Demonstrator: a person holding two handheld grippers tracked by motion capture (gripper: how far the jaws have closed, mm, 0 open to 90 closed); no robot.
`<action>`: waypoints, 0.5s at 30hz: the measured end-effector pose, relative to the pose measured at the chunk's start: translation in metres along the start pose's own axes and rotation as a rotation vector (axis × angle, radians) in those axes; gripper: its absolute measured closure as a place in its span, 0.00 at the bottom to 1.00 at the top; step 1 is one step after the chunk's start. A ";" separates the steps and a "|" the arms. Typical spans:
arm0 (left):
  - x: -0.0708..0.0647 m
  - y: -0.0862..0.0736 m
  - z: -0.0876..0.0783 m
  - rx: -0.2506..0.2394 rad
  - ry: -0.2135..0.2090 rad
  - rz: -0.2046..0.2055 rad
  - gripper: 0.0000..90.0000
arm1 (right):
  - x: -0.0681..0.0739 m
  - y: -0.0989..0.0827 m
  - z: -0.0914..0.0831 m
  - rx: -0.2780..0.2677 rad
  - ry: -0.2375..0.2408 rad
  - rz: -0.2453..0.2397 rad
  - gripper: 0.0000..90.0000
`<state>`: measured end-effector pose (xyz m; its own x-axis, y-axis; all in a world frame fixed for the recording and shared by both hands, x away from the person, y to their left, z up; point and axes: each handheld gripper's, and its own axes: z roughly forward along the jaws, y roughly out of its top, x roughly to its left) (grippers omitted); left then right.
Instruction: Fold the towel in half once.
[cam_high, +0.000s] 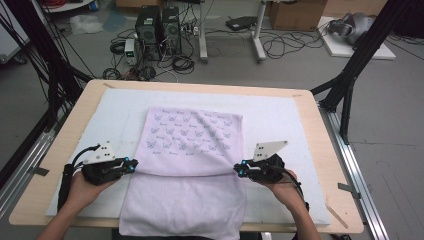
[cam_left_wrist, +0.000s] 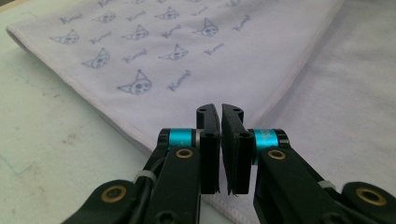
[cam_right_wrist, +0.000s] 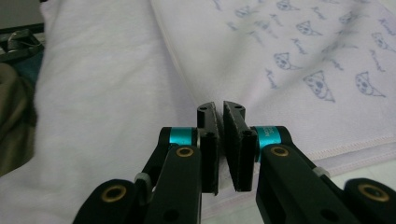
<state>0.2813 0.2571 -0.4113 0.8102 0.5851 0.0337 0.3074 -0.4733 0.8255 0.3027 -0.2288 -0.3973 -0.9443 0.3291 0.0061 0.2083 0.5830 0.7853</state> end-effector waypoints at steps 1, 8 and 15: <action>-0.001 -0.002 -0.003 -0.002 -0.001 0.000 0.95 | 0.002 0.000 -0.001 -0.002 -0.001 -0.001 0.94; -0.003 -0.010 0.010 0.054 -0.015 0.014 0.86 | 0.010 -0.007 0.004 0.043 0.015 -0.015 0.94; 0.006 -0.006 0.038 0.105 -0.046 0.010 0.71 | 0.000 -0.015 0.015 0.067 0.027 0.024 0.94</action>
<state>0.3034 0.2386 -0.4371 0.8348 0.5504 0.0142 0.3478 -0.5471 0.7614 0.3035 -0.2259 -0.4182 -0.9452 0.3239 0.0414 0.2465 0.6244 0.7412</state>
